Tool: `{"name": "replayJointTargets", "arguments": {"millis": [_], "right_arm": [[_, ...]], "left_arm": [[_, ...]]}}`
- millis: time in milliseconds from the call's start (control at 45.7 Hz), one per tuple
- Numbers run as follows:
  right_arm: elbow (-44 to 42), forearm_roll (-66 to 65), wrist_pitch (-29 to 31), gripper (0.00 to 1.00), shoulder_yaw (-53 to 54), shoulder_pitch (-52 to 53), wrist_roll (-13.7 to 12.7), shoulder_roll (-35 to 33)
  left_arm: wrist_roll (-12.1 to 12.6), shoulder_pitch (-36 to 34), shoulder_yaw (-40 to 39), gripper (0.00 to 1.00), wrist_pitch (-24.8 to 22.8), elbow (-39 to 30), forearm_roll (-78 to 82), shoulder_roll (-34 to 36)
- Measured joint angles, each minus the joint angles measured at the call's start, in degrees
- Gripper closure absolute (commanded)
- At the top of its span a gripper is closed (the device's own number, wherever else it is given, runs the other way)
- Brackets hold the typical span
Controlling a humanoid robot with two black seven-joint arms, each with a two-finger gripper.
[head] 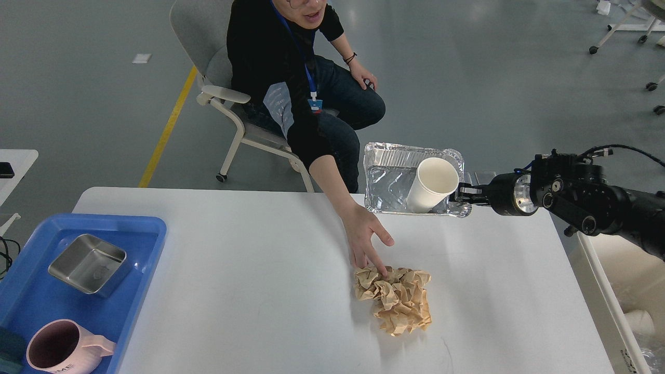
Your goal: Tidy desktop
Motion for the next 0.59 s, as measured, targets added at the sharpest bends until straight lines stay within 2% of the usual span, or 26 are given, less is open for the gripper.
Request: {"name": "replayJointTargets", "arguments": {"millis": [328,591], "right_arm": [[0.04,0.03,0.0,1.0,-0.03,-0.05,0.0,-0.34],[0.04,0.03,0.0,1.0,-0.03,-0.06,0.0,-0.54]], "left_arm": [[4.37,-3.9,0.17,0.02,0.55,0.54,3.53,-9.37],[5.2,-5.07,0.59,0.02,2.43,1.79,9.88,-22.69]]}}
